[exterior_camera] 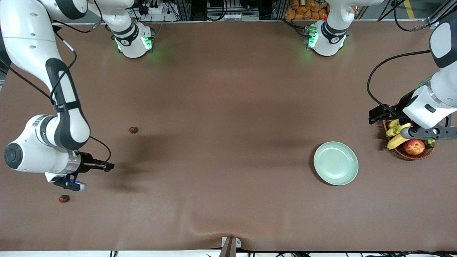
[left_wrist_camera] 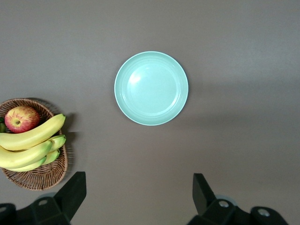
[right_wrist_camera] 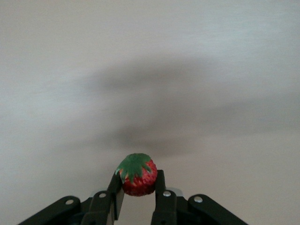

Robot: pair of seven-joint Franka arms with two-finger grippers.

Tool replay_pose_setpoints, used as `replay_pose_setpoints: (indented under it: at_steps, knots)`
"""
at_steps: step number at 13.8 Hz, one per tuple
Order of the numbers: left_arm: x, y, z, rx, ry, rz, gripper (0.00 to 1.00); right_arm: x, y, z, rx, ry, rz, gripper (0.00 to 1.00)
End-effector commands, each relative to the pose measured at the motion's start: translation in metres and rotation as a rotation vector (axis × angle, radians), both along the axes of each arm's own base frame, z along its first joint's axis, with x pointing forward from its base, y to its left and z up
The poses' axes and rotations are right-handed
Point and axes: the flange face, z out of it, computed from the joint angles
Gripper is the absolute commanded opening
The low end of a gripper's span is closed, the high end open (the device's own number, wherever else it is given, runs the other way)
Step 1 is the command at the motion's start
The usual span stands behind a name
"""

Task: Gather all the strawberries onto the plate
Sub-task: 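Close the right gripper around the strawberry, then carry the strawberry to mid-table and open the right gripper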

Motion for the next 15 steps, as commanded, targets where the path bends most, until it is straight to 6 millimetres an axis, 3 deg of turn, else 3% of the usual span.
replay_pose_setpoints:
  at_steps: [1,5,7,8,11,15]
  knots:
    - [0.002,-0.003,0.002,-0.018,-0.009,0.015,1.00,0.000,0.053,0.025,0.051,-0.004,-0.054,0.00]
    - [0.002,-0.005,0.002,-0.020,-0.009,0.014,1.00,0.001,0.141,0.053,0.072,-0.003,-0.139,0.00]
    - [0.002,-0.007,0.001,-0.020,-0.007,0.009,1.00,-0.008,0.198,0.054,0.056,0.007,-0.165,0.00]
    - [0.002,-0.008,0.000,-0.021,-0.005,0.009,1.00,-0.009,0.215,0.058,0.062,-0.013,-0.189,0.00]
    - [0.003,-0.011,0.001,-0.035,-0.008,0.010,1.00,-0.027,0.281,0.054,0.071,-0.024,-0.237,0.00]
    - [0.005,-0.023,-0.005,-0.045,-0.005,-0.001,1.00,-0.048,0.353,0.026,0.100,-0.051,-0.307,0.00]
